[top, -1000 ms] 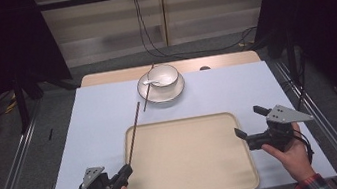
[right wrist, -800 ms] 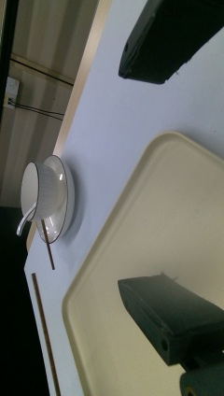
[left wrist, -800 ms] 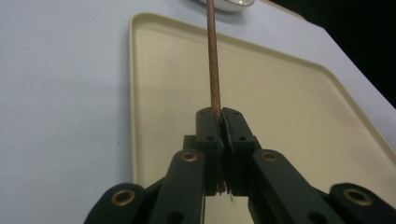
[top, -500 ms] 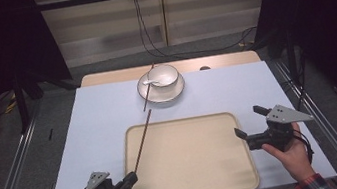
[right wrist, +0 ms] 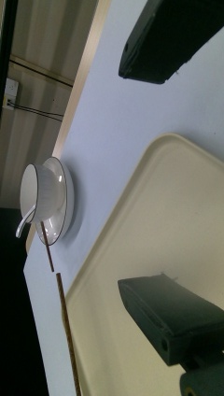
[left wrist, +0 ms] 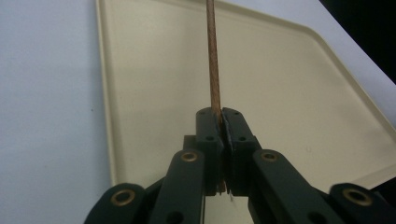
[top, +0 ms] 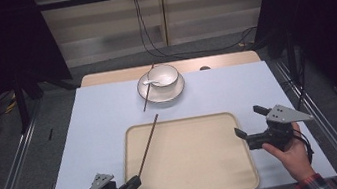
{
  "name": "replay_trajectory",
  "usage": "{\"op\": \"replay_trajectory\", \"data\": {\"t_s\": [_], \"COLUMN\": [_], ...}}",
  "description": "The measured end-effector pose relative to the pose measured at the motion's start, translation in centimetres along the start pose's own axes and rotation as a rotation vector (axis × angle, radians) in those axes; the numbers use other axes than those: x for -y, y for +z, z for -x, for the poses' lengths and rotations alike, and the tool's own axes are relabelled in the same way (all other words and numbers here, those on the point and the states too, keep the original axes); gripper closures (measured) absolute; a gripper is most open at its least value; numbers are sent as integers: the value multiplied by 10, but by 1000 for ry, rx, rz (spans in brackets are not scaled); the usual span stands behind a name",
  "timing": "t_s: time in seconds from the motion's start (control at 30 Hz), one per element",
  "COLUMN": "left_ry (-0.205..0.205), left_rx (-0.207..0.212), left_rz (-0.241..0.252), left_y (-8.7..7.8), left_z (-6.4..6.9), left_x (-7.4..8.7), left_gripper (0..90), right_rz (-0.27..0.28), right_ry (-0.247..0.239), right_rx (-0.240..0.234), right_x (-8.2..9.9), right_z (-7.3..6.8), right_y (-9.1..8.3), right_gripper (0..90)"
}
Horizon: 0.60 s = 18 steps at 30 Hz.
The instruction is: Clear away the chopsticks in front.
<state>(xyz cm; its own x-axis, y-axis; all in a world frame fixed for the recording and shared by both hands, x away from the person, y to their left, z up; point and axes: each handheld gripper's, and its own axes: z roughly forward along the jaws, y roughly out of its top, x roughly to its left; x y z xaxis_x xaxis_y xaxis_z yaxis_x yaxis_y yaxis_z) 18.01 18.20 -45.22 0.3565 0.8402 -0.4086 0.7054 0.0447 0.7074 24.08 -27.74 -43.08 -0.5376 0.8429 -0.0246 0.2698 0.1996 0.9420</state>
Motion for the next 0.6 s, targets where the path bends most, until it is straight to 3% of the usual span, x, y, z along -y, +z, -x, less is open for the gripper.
{"op": "replay_trajectory", "data": {"t_s": [0.43,0.6], "left_ry": [3,3], "left_rx": [11,-21], "left_rz": [-54,-73], "left_y": [3,5], "left_z": [-2,-5], "left_x": [3,3], "left_gripper": [863,861], "right_rz": [-3,-9], "right_ry": [-13,-9], "right_rx": [-12,-17], "right_x": [0,0], "right_z": [-2,-1], "right_y": [1,1], "right_gripper": [11,10]}}
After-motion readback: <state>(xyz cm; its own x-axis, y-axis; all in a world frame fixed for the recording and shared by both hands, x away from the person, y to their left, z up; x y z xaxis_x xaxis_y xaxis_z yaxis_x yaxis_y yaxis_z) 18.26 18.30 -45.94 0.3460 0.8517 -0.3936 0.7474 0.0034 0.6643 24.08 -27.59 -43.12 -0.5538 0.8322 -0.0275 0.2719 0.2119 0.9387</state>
